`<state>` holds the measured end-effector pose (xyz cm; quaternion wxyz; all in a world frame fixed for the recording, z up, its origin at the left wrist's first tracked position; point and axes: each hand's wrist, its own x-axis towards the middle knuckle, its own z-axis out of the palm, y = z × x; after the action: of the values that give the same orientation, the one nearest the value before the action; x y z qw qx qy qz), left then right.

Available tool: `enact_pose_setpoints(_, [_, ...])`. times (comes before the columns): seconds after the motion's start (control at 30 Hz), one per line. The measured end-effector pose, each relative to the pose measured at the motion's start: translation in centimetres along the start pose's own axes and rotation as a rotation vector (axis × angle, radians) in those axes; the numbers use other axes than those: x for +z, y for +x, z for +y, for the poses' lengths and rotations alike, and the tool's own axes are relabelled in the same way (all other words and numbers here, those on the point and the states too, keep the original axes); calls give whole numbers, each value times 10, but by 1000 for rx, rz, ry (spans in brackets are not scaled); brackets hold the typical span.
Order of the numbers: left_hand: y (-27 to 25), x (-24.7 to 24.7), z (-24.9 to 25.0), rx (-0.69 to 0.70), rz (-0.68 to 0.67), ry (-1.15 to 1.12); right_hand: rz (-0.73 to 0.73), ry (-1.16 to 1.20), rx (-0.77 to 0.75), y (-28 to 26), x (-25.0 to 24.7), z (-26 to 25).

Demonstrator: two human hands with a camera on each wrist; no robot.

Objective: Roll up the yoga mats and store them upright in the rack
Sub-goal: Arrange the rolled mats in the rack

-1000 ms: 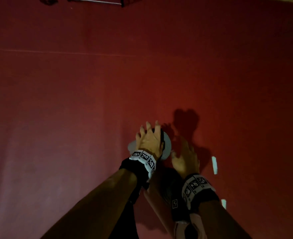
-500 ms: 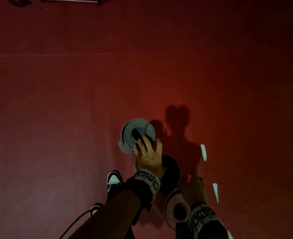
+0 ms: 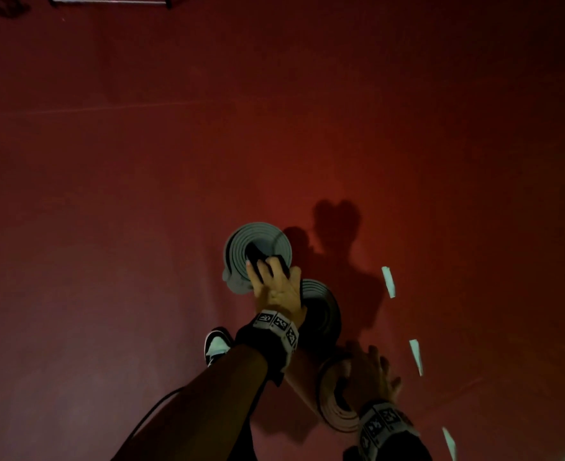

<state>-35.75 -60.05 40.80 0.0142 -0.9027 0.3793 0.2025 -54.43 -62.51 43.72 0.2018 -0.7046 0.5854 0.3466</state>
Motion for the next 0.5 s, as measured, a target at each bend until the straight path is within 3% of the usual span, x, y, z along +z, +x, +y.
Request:
enact_pose_setpoints(0.1, [-2,-6,1,-47,-81,-18,13,-53,-34,1,-3,-16])
enact_pose_setpoints(0.2, [-2,-3,-5,75,-50,20,-5,-89,-56,12,-4,-25])
enact_pose_setpoints(0.27, [2,-10,-4,43,29,5,17,-81,-66,19,-2,-26])
enact_pose_setpoints(0.5, [11,8,-2,-23,-154,101,159,-69,0,23,8,-32])
